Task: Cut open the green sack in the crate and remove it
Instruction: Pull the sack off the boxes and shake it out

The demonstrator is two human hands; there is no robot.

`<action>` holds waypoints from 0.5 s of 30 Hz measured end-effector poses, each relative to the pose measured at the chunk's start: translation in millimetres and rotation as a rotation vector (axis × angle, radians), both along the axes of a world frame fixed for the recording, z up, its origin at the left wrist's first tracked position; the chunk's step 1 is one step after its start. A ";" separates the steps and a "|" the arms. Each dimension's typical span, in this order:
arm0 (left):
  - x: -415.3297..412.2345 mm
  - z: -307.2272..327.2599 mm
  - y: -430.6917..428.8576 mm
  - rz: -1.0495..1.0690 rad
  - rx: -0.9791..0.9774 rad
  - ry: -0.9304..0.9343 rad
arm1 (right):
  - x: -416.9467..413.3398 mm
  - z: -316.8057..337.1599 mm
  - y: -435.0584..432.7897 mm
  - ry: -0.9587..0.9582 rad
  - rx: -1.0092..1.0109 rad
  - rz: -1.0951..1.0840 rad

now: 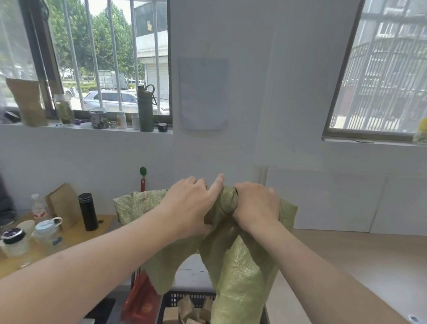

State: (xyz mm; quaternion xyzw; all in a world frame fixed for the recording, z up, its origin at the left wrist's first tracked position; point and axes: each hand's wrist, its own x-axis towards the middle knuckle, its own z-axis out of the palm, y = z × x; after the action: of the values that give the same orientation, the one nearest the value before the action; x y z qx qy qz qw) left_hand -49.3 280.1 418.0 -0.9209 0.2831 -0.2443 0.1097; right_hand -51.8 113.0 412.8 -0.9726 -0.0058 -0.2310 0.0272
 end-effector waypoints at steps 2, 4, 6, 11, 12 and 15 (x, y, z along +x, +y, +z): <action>-0.9 -6.9 -0.8 0.016 -0.031 -0.048 | 0.6 2.8 2.0 0.062 0.034 0.014; 0.5 -11.8 0.3 0.027 -0.058 -0.061 | -0.1 5.4 1.9 0.138 0.087 0.037; 0.0 -13.3 2.3 0.018 -0.067 -0.063 | -2.2 7.9 2.2 0.243 0.133 0.065; 2.9 -8.2 6.5 0.023 -0.087 0.026 | -6.1 4.2 0.2 0.249 0.087 0.167; 3.9 -5.4 7.5 0.031 -0.112 0.053 | -7.6 2.1 -0.4 0.191 0.012 0.169; 9.4 2.4 12.0 0.065 -0.229 0.150 | -12.4 -3.5 3.0 0.021 -0.227 0.121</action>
State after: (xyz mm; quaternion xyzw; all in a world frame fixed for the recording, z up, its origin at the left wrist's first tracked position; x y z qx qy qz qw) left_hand -40.0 292.0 420.5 -0.9518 0.2306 -0.2020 -0.0096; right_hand -64.2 115.9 409.3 -0.9696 -0.0902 -0.2168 -0.0690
